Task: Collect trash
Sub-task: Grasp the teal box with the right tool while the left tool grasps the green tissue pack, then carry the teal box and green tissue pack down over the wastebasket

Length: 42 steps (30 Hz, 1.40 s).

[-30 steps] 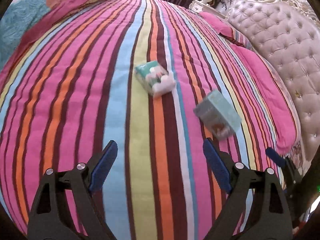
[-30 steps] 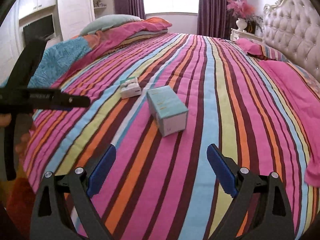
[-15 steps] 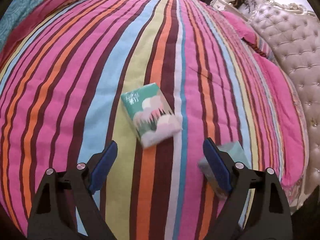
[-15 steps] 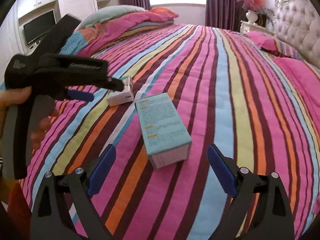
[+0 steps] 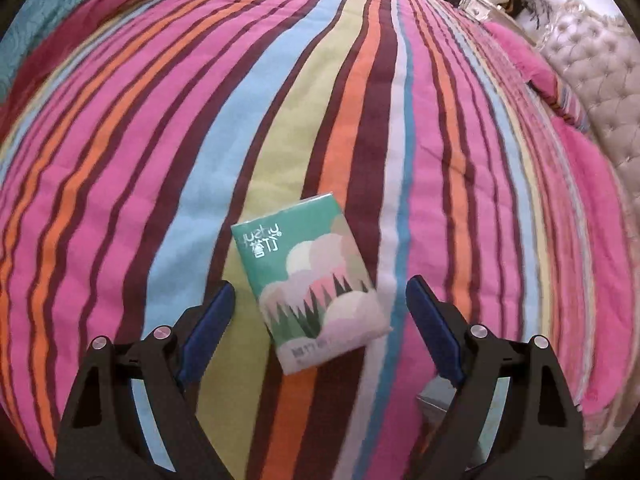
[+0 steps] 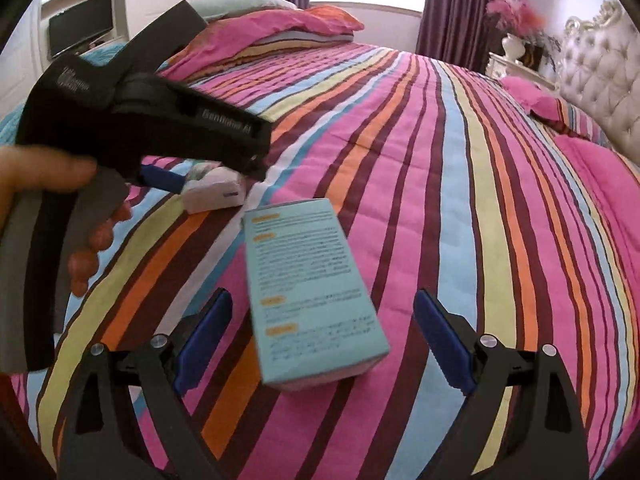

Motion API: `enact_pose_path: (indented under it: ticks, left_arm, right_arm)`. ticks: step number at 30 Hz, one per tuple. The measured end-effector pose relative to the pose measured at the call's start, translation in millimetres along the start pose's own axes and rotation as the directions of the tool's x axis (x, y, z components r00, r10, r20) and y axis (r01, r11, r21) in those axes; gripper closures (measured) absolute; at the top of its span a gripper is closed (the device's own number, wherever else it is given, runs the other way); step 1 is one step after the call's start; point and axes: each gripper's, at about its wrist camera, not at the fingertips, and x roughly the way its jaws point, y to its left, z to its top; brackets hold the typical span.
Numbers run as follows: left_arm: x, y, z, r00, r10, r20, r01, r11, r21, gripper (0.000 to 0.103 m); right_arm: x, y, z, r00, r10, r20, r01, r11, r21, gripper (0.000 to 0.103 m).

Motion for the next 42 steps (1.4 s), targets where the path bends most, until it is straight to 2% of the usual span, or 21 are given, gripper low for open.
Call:
enact_pose_path:
  ticks: [1,2,3,4,6,9,12,17,21,26,30,36,42]
  left_arm:
    - [1,-1,-1,1.0,0.019,0.005,-0.019,1.0,0.016,0.024]
    - [1,-3,-2,0.999,0.049,0.013,-0.049,0.998,0.037,0.033]
    - [0,-5,-4,0.997,0.075,0.026,-0.077,0.995,0.068,0.043]
    - [0,-6,-6,0.994,0.103,0.039,-0.106,0.989,0.101,0.047]
    - [-3,-4,-7,0.994,0.095,0.049,-0.101,0.986,0.134,0.05]
    - [-10,4,-10,0.995,0.088,0.053,-0.096,0.982,0.165,0.05]
    - [-24,15,-16,0.996,0.048,0.07,-0.059,0.984,0.17,0.05]
    - [-53,22,-31,0.994,-0.004,0.11,-0.022,0.973,0.231,0.05]
    - [-82,29,-54,0.991,-0.043,0.128,0.008,0.965,0.263,0.05]
    - [-111,37,-93,0.989,-0.086,0.123,0.045,0.95,0.308,0.05]
    - [-132,45,-131,0.988,-0.091,0.128,0.039,0.932,0.36,0.05]
    - [-153,64,-176,0.988,-0.107,0.108,0.057,0.92,0.389,0.05]
    - [-177,78,-223,0.986,-0.136,0.1,0.077,0.89,0.45,0.05]
  right_arm:
    - [3,0,0,1.0,0.001,-0.008,-0.001,1.0,0.009,0.017]
    - [6,0,1,1.0,0.009,-0.017,-0.009,1.0,0.017,0.019]
    - [8,0,1,1.0,0.013,-0.027,-0.012,1.0,0.022,0.027]
    - [12,1,1,0.999,0.028,-0.045,-0.027,0.999,0.03,0.031]
    - [16,3,1,0.996,0.046,-0.071,-0.044,0.998,0.042,0.047]
    - [10,3,1,0.995,0.07,-0.07,-0.064,0.995,0.083,0.054]
    - [0,2,-1,0.994,0.088,-0.064,-0.08,0.99,0.118,0.054]
    - [-21,5,-8,0.994,0.088,-0.062,-0.077,0.984,0.158,0.054]
    - [-38,11,-15,0.994,0.088,-0.07,-0.074,0.98,0.182,0.054]
    - [-64,22,-30,0.992,0.102,-0.068,-0.086,0.973,0.213,0.054]
    - [-84,35,-43,0.992,0.112,-0.064,-0.096,0.972,0.214,0.054]
    - [-107,51,-66,0.988,0.138,-0.065,-0.12,0.967,0.227,0.054]
    - [-133,74,-91,0.985,0.165,-0.055,-0.149,0.963,0.222,0.054]
